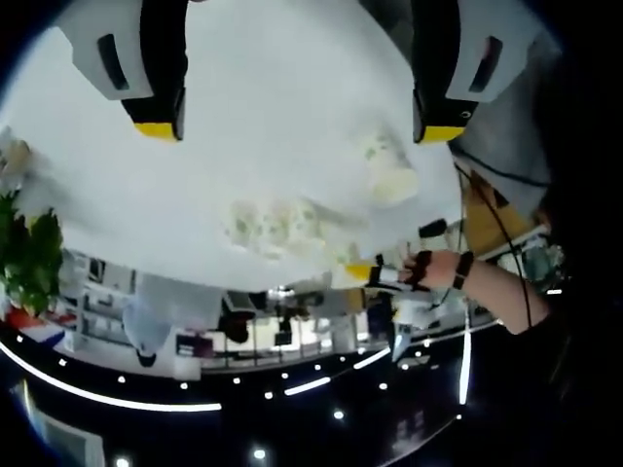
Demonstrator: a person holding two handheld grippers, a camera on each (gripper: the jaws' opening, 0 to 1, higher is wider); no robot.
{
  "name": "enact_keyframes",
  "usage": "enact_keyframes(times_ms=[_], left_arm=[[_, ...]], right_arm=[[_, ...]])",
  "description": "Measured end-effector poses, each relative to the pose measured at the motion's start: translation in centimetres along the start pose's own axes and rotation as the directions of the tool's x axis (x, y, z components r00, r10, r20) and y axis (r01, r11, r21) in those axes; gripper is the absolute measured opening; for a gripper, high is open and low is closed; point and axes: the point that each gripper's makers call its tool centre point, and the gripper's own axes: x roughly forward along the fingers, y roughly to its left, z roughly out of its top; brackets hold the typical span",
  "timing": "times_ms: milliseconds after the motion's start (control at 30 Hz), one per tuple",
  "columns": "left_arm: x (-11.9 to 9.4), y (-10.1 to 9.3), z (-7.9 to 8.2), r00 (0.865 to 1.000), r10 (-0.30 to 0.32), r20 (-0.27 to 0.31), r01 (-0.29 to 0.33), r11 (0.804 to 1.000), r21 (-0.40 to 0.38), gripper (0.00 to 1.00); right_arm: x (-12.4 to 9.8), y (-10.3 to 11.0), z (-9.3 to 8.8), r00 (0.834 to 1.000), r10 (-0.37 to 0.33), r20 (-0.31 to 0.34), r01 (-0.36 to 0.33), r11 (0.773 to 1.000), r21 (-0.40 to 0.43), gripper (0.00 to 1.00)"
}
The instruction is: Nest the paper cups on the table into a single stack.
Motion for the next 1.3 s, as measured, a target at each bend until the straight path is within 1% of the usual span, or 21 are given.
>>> enact_keyframes(times_ms=[67, 233, 267, 333, 367, 400, 433, 467, 500, 533, 600, 667, 767, 800, 867, 900, 967, 1000, 1100, 1167, 1300], left_arm=[[-0.4, -0.6, 0.9, 1.000, -0.024, 0.009, 0.024, 1.000, 0.005, 0.42], [-1.2, -1.8, 3.1, 0.997, -0.069, 0.026, 0.067, 0.996, 0.054, 0.42], [-1.2, -1.9, 3.3, 0.997, -0.074, 0.029, 0.072, 0.996, 0.057, 0.42], [-1.7, -3.0, 4.5, 0.992, -0.122, 0.038, 0.119, 0.991, 0.067, 0.42], [-1.8, -3.3, 4.9, 0.990, -0.136, 0.042, 0.132, 0.988, 0.080, 0.42], [-2.0, -3.9, 5.2, 0.987, -0.159, 0.036, 0.155, 0.984, 0.085, 0.42], [-2.1, -4.2, 5.3, 0.985, -0.168, 0.032, 0.164, 0.982, 0.097, 0.41], [-2.2, -4.7, 5.6, 0.982, -0.184, 0.038, 0.178, 0.977, 0.116, 0.41], [-2.3, -4.8, 5.7, 0.982, -0.187, 0.038, 0.182, 0.976, 0.117, 0.41], [-2.4, -5.4, 5.6, 0.978, -0.206, 0.031, 0.201, 0.973, 0.113, 0.41], [-2.6, -6.1, 5.7, 0.974, -0.226, 0.031, 0.221, 0.968, 0.120, 0.42], [-2.8, -6.8, 5.6, 0.969, -0.247, 0.025, 0.242, 0.963, 0.119, 0.41], [-3.3, -9.3, 5.1, 0.939, -0.342, 0.021, 0.339, 0.936, 0.096, 0.41], [-3.4, -9.7, 4.8, 0.937, -0.350, 0.010, 0.347, 0.932, 0.103, 0.41], [-3.7, -10.9, 4.2, 0.925, -0.380, -0.010, 0.379, 0.919, 0.111, 0.41], [-3.7, -11.1, 3.9, 0.924, -0.381, -0.017, 0.380, 0.917, 0.119, 0.41], [-3.8, -11.7, 3.4, 0.918, -0.396, -0.036, 0.397, 0.910, 0.120, 0.41], [-4.1, -12.2, 3.1, 0.910, -0.413, -0.040, 0.415, 0.904, 0.105, 0.41], [-4.4, -13.2, 2.8, 0.898, -0.438, -0.030, 0.439, 0.895, 0.079, 0.41], [-4.5, -13.8, 2.5, 0.894, -0.447, -0.035, 0.448, 0.890, 0.082, 0.41], [-4.6, -14.9, 2.3, 0.879, -0.476, -0.032, 0.477, 0.876, 0.071, 0.41]], right_arm=[[0.1, 0.0, 0.3, 1.000, -0.001, 0.019, 0.001, 1.000, 0.020, 0.95], [0.3, 0.0, 0.5, 0.999, -0.003, 0.033, 0.003, 1.000, 0.020, 0.95], [0.4, 0.0, 0.6, 0.999, -0.003, 0.035, 0.002, 1.000, 0.019, 0.95], [0.4, 0.1, 0.8, 0.999, -0.003, 0.041, 0.002, 1.000, 0.018, 0.95], [0.4, 0.1, 0.8, 0.999, -0.002, 0.042, 0.001, 1.000, 0.018, 0.95], [0.4, 0.1, 0.8, 0.999, -0.002, 0.041, 0.002, 1.000, 0.014, 0.95], [0.4, 0.1, 0.8, 0.999, -0.003, 0.042, 0.002, 1.000, 0.012, 0.95], [0.5, 0.0, 0.8, 0.999, -0.004, 0.044, 0.004, 1.000, 0.014, 0.95], [0.5, 0.0, 0.9, 0.999, -0.005, 0.044, 0.004, 1.000, 0.015, 0.95], [0.4, 0.0, 0.9, 0.999, -0.007, 0.047, 0.006, 1.000, 0.015, 0.95], [0.4, 0.0, 0.9, 0.999, -0.007, 0.047, 0.006, 1.000, 0.015, 0.94], [0.4, 0.0, 1.1, 0.998, -0.001, 0.057, 0.000, 1.000, 0.024, 0.94], [0.4, 0.0, 1.1, 0.999, -0.001, 0.049, 0.000, 1.000, 0.012, 0.94], [0.4, 0.1, 1.0, 0.999, -0.001, 0.047, 0.000, 1.000, 0.009, 0.94], [0.4, 0.0, 1.1, 0.999, 0.000, 0.047, 0.000, 1.000, 0.007, 0.94], [0.4, 0.0, 1.1, 0.999, -0.002, 0.047, 0.002, 1.000, 0.007, 0.94], [0.4, -0.1, 1.2, 0.999, -0.006, 0.045, 0.005, 1.000, 0.007, 0.94], [0.4, -0.1, 1.2, 0.999, -0.007, 0.045, 0.007, 1.000, 0.007, 0.94], [0.4, -0.2, 1.2, 0.999, -0.009, 0.047, 0.009, 1.000, 0.009, 0.94], [0.4, 0.0, 1.1, 0.999, -0.007, 0.042, 0.007, 1.000, 0.010, 0.94], [0.4, 0.0, 0.7, 0.999, -0.006, 0.038, 0.005, 1.000, 0.011, 0.94]])
